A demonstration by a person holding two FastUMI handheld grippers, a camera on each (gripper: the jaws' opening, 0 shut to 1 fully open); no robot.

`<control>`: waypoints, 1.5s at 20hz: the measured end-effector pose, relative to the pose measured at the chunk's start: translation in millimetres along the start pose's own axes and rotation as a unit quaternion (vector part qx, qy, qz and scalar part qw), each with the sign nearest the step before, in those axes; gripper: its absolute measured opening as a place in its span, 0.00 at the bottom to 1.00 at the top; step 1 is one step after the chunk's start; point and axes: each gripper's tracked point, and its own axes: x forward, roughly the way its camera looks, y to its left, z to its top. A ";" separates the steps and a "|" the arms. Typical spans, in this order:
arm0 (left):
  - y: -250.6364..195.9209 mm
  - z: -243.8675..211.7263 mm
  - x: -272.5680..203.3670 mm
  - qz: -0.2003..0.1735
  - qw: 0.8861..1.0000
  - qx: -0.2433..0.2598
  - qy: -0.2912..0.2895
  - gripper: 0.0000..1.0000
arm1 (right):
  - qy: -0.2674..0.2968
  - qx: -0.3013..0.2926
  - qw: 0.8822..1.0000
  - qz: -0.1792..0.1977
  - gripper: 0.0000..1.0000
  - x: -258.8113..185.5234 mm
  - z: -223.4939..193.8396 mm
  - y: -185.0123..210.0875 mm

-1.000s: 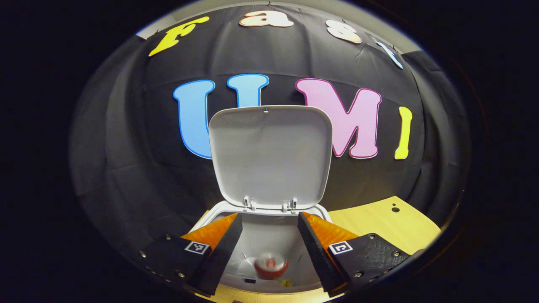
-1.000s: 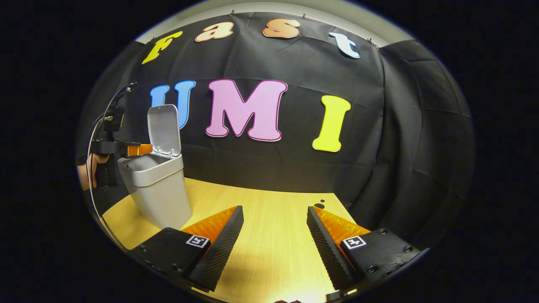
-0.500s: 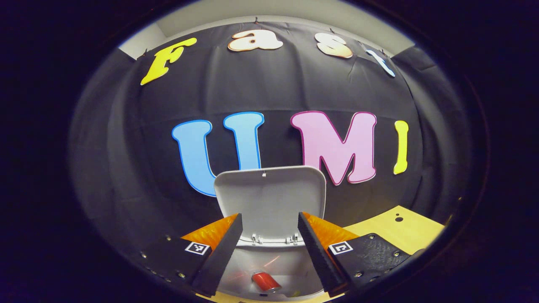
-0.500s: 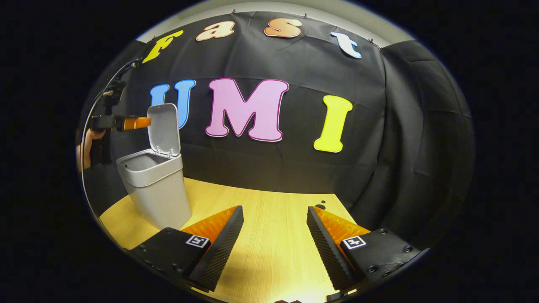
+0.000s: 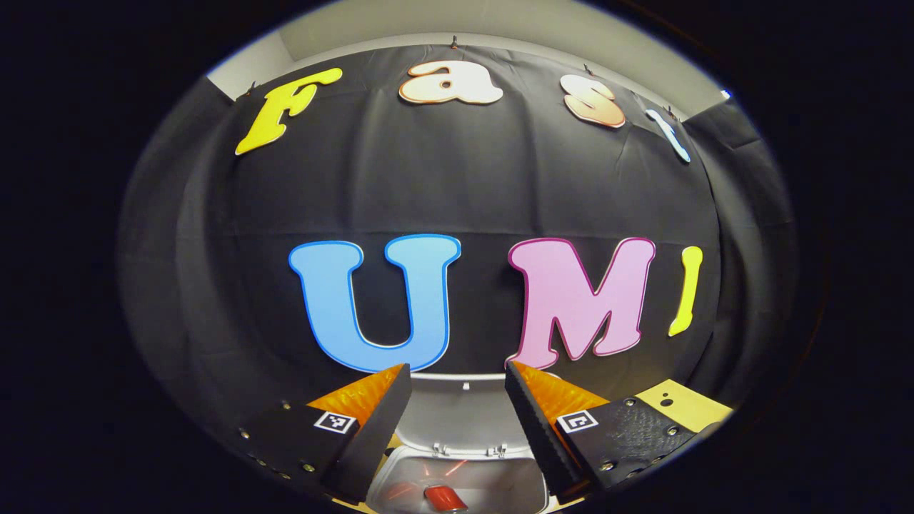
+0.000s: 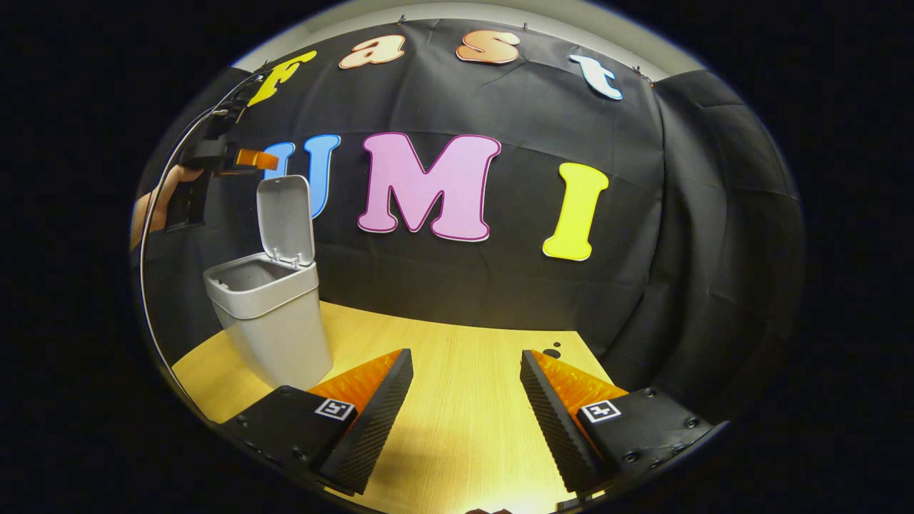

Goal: Press the lid of the desktop garbage bin to open it, pick up the crumpled paper on the desktop and throw it into the bin, then pick up the pop can on the desktop and drop it into the bin, and finally close the garbage bin lid.

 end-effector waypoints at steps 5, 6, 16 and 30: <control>3.2 -6.4 43.1 -0.013 1.000 -0.007 0.017 0.87 | 0.009 0.000 1.000 -0.012 0.98 -5.1 -6.4 -9.3; 3.4 -10.6 47.7 -0.013 1.000 -0.001 0.025 0.87 | 0.010 0.002 1.000 -0.017 0.98 -6.6 -7.5 -12.5; -2.1 -25.2 44.1 -0.021 0.998 0.014 0.066 0.87 | 0.025 0.009 0.999 -0.021 0.98 -7.3 -15.2 -10.7; -1.1 -104.6 -72.8 0.032 0.995 -0.031 0.085 0.88 | 0.040 0.009 0.999 0.011 0.98 -10.0 -22.7 3.0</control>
